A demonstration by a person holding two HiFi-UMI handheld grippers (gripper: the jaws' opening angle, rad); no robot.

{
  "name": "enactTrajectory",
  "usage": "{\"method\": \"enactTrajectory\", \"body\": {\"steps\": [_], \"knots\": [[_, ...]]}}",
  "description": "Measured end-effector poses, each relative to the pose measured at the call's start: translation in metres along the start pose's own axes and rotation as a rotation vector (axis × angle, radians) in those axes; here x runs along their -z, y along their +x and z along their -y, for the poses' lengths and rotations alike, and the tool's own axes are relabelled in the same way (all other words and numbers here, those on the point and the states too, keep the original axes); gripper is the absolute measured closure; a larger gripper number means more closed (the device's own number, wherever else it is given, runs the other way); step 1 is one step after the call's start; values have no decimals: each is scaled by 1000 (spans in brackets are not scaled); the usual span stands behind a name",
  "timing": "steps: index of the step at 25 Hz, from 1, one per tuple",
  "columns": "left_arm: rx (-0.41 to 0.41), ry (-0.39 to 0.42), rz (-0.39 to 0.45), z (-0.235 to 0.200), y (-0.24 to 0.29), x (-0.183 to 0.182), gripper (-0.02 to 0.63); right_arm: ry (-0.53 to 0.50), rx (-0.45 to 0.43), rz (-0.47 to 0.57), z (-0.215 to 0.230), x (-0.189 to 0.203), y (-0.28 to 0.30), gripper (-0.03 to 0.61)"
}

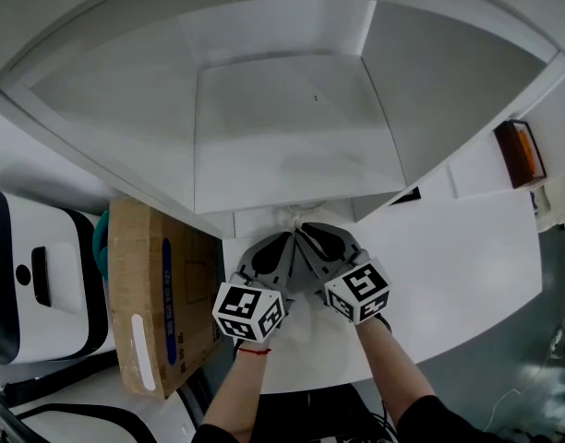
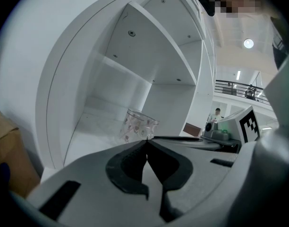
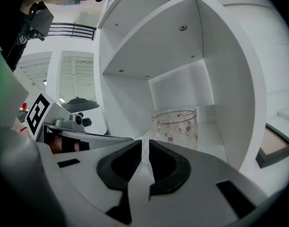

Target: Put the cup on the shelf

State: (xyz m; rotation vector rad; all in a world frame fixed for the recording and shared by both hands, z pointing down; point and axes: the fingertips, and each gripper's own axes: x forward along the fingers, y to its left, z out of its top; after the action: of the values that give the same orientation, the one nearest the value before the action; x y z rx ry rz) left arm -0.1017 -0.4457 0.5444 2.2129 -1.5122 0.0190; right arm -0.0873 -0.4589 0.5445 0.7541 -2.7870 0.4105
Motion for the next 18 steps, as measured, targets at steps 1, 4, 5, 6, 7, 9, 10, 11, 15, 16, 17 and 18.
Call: {"method": "enactTrajectory", "body": {"steps": [1,4,5,6,7,9,10,11,15,16,17,18], "knots": [[0,0,0,0,0,0,604,2,0,0,0,0,0,534],[4,2,1,3,-2,0,604,11,-1,1,-1,0,-1,543],[7,3,0,4,-3,1,604,15,0,1,-2,1,-2,545],[10,4,-1,5,-4,1,604,18,1,0,-2,1,-2,546],[13,5,-2,7,-4,1,604,21,2,0,-2,1,-4,546],[19,6,-4,10,-6,2,604,27,4,2,-4,0,-7,553],[21,7,-4,12,-7,1,604,28,4,4,-5,0,-8,558],[22,7,-3,13,-8,1,604,27,3,5,-6,-1,-10,562],[23,10,2,18,-14,-1,604,29,-1,10,-12,-4,-15,569],[24,13,3,19,-15,-2,604,30,0,13,-14,-5,-17,571],[25,16,5,21,-17,-3,604,31,2,15,-16,-7,-19,571],[26,18,6,22,-20,-4,604,32,4,18,-18,-8,-22,572]]}}
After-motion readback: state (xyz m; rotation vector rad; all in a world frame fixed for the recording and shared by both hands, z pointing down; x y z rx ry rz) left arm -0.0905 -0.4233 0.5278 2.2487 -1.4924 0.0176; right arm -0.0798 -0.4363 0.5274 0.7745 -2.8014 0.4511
